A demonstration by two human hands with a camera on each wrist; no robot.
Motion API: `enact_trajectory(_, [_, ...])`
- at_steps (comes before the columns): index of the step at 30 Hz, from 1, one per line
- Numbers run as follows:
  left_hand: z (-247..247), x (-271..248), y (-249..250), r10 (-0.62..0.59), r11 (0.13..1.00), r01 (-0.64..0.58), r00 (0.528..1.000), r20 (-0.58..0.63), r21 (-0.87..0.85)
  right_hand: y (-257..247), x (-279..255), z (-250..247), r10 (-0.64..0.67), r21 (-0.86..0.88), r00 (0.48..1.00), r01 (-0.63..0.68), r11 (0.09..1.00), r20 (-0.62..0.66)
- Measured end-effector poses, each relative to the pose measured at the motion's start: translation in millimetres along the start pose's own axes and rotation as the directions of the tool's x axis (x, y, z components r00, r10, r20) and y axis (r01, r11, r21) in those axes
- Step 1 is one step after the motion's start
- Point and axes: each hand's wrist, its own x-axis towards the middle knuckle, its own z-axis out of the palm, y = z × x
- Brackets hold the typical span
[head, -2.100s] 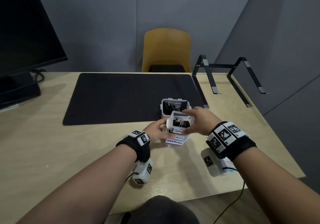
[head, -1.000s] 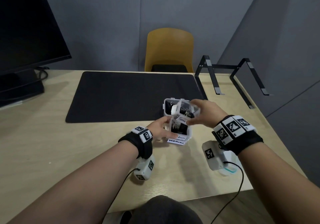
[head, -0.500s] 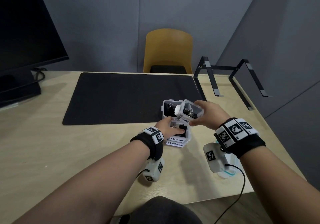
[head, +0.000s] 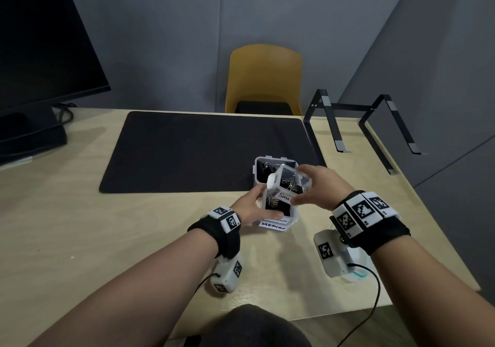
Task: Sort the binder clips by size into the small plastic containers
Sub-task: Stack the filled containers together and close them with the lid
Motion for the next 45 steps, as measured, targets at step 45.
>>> enact_trajectory(45, [2,8,-19,0.005,0.992,-0.007,1.000,0.010,0.126,-11,-8,14,-0.047,-0.163,0.995,0.061,0.985,0.084])
